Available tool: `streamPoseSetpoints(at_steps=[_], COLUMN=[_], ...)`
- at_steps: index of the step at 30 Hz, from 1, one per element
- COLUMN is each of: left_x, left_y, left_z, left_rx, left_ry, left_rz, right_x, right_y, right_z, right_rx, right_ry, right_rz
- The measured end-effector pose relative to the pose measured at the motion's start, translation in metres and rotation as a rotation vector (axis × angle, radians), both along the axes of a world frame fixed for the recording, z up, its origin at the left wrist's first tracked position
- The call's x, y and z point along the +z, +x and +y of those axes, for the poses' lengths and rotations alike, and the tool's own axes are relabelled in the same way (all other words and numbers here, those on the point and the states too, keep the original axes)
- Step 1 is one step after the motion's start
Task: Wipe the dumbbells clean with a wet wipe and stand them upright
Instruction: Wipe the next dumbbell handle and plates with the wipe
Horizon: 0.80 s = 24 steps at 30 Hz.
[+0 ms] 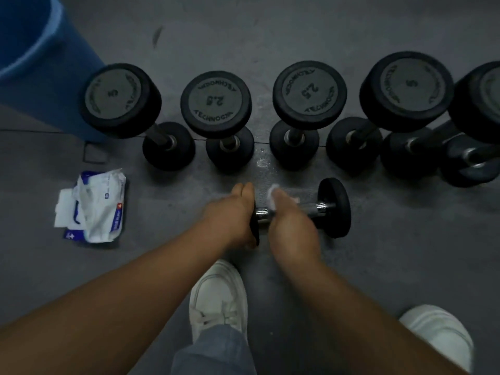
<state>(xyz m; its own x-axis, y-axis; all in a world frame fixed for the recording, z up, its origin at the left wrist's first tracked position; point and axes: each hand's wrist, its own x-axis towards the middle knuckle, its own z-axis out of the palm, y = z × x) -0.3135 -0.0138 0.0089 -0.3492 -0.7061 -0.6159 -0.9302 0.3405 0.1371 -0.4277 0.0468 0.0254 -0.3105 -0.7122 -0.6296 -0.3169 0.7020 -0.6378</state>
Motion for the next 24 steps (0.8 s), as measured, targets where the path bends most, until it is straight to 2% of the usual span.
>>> streamPoseSetpoints(at_steps=[1,2,3,7,13,17,20,24], left_x=[-0.001,-0.001,-0.002,-0.001,0.000,0.000,0.001,0.003], left_y=[0.001,0.002,0.003,0.003,0.001,0.002,0.000,-0.001], left_z=[0.002,0.003,0.004,0.011,0.013,0.023,0.018,0.016], left_rx=[0.001,0.001,-0.001,-0.011,-0.016,-0.015,-0.023,-0.028], left_ry=[-0.007,-0.016,-0.028,-0.051,-0.078,-0.069,-0.086,-0.105], left_rz=[0.007,0.014,0.021,0.047,0.033,0.036,0.014,-0.006], right_x=[-0.007,-0.015,-0.020,-0.026,-0.034,-0.032,-0.041,-0.044], right_y=[-0.001,-0.001,0.003,0.013,0.009,0.005,0.000,0.008], right_z=[0.000,0.002,0.006,0.026,0.001,0.025,0.007,0.025], right_rx=[0.299,0.499,0.586,0.593,0.544,0.653,0.622,0.565], right_ry=[0.016,0.008,0.004,0.010,0.014,0.025,-0.078,-0.197], right_rz=[0.207,0.340,0.380,0.317,0.306,0.268,0.286,0.193])
